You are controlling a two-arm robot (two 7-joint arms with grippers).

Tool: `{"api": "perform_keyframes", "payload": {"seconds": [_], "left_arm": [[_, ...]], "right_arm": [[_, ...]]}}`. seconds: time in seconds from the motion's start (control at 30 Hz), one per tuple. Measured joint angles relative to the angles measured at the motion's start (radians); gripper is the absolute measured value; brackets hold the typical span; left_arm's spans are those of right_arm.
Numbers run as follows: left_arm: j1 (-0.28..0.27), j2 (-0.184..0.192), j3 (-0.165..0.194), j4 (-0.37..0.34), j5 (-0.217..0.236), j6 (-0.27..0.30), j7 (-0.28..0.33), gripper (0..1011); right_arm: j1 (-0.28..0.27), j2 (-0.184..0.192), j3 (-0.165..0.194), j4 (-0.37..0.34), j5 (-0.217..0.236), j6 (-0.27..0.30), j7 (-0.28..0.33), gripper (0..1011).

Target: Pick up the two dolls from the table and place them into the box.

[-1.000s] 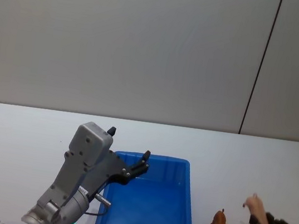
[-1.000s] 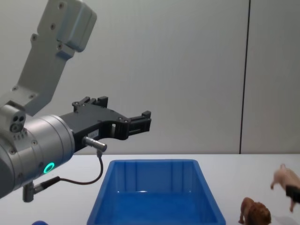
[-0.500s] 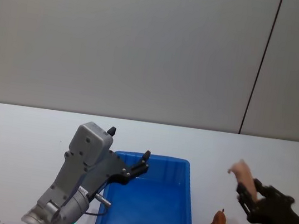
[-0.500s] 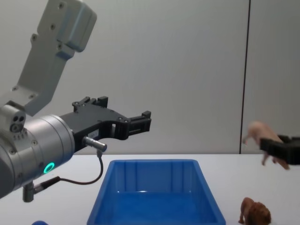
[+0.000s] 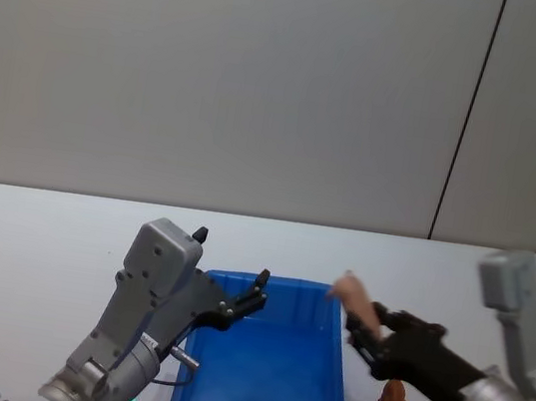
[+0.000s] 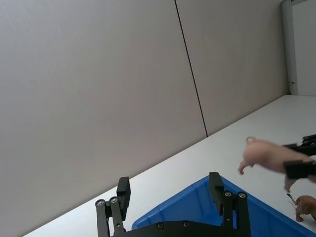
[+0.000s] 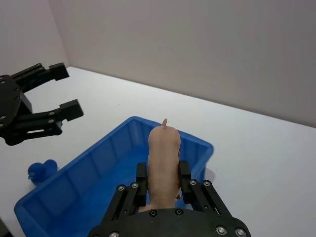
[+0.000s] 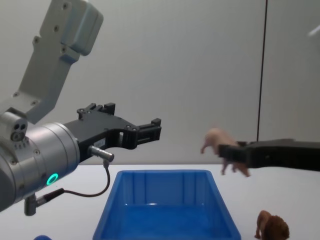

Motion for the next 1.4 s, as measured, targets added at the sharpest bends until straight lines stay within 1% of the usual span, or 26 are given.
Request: {"api": "perform_keyframes", "payload": {"seconds": [0.03,0.07,0.1,0.13,0.2,0.23,0.27,0.33,0.37,0.43,0.47,0.5,0.53,0.6,0.63,0.7,0.73,0.77,0.93,1.17,1.27,1.4], "left_arm": [[0.0,0.0,0.0,0.0,0.0,0.0,0.0,1001],[0.0,0.0,0.0,0.0,0.0,0.0,0.0,1001],[0.0,0.0,0.0,0.0,0.0,0.0,0.0,1001],[0.0,0.0,0.0,0.0,0.0,0.0,0.0,1001],[0.0,0.0,0.0,0.0,0.0,0.0,0.0,1001],[0.0,0.0,0.0,0.0,0.0,0.0,0.0,1001],[0.0,0.0,0.0,0.0,0.0,0.0,0.0,1001],[0.0,0.0,0.0,0.0,0.0,0.0,0.0,1001],[0.0,0.0,0.0,0.0,0.0,0.0,0.0,1001],[0.0,0.0,0.0,0.0,0.0,0.0,0.0,1001],[0.0,0.0,0.0,0.0,0.0,0.0,0.0,1001],[0.0,0.0,0.0,0.0,0.0,0.0,0.0,1001],[0.0,0.0,0.0,0.0,0.0,0.0,0.0,1001],[0.0,0.0,0.0,0.0,0.0,0.0,0.0,1001],[0.0,0.0,0.0,0.0,0.0,0.0,0.0,1001],[0.0,0.0,0.0,0.0,0.0,0.0,0.0,1001],[0.0,0.0,0.0,0.0,0.0,0.0,0.0,1001],[0.0,0.0,0.0,0.0,0.0,0.0,0.0,1001],[0.0,0.0,0.0,0.0,0.0,0.0,0.0,1001],[0.0,0.0,0.0,0.0,0.0,0.0,0.0,1001],[0.0,0.0,0.0,0.0,0.0,0.0,0.0,1001],[0.0,0.0,0.0,0.0,0.0,0.0,0.0,1001]], "right_arm": [[0.008,-0.007,-0.006,0.008,-0.005,0.006,0.004,362],[0.019,-0.018,-0.013,0.018,-0.015,0.016,0.011,392],[0.024,-0.023,-0.019,0.026,-0.021,0.022,0.015,392],[0.03,-0.029,-0.024,0.033,-0.026,0.026,0.018,449],[0.039,-0.038,-0.032,0.044,-0.036,0.033,0.023,489],[0.047,-0.046,-0.039,0.054,-0.046,0.041,0.028,546],[0.05,-0.049,-0.043,0.059,-0.05,0.043,0.03,572],[0.057,-0.057,-0.05,0.068,-0.057,0.047,0.033,601],[0.062,-0.062,-0.055,0.074,-0.064,0.05,0.035,651],[0.066,-0.066,-0.059,0.079,-0.071,0.052,0.037,745],[0.07,-0.069,-0.063,0.084,-0.076,0.052,0.037,745],[0.072,-0.071,-0.066,0.087,-0.081,0.052,0.038,808],[0.072,-0.071,-0.067,0.087,-0.083,0.052,0.038,808],[0.073,-0.071,-0.068,0.088,-0.086,0.05,0.037,861],[0.073,-0.071,-0.068,0.088,-0.088,0.048,0.035,912],[0.071,-0.068,-0.068,0.086,-0.089,0.045,0.03,943],[0.068,-0.065,-0.067,0.081,-0.089,0.041,0.025,986],[0.065,-0.061,-0.065,0.077,-0.089,0.039,0.022,1000],[0.043,-0.042,-0.056,0.05,-0.079,0.027,-0.003,1001],[-0.013,0.0,-0.036,-0.006,-0.046,0.01,-0.052,1001],[-0.047,0.024,-0.025,-0.034,-0.025,0.005,-0.078,1001],[-0.076,0.044,-0.017,-0.054,-0.004,0.003,-0.101,1001]]}}
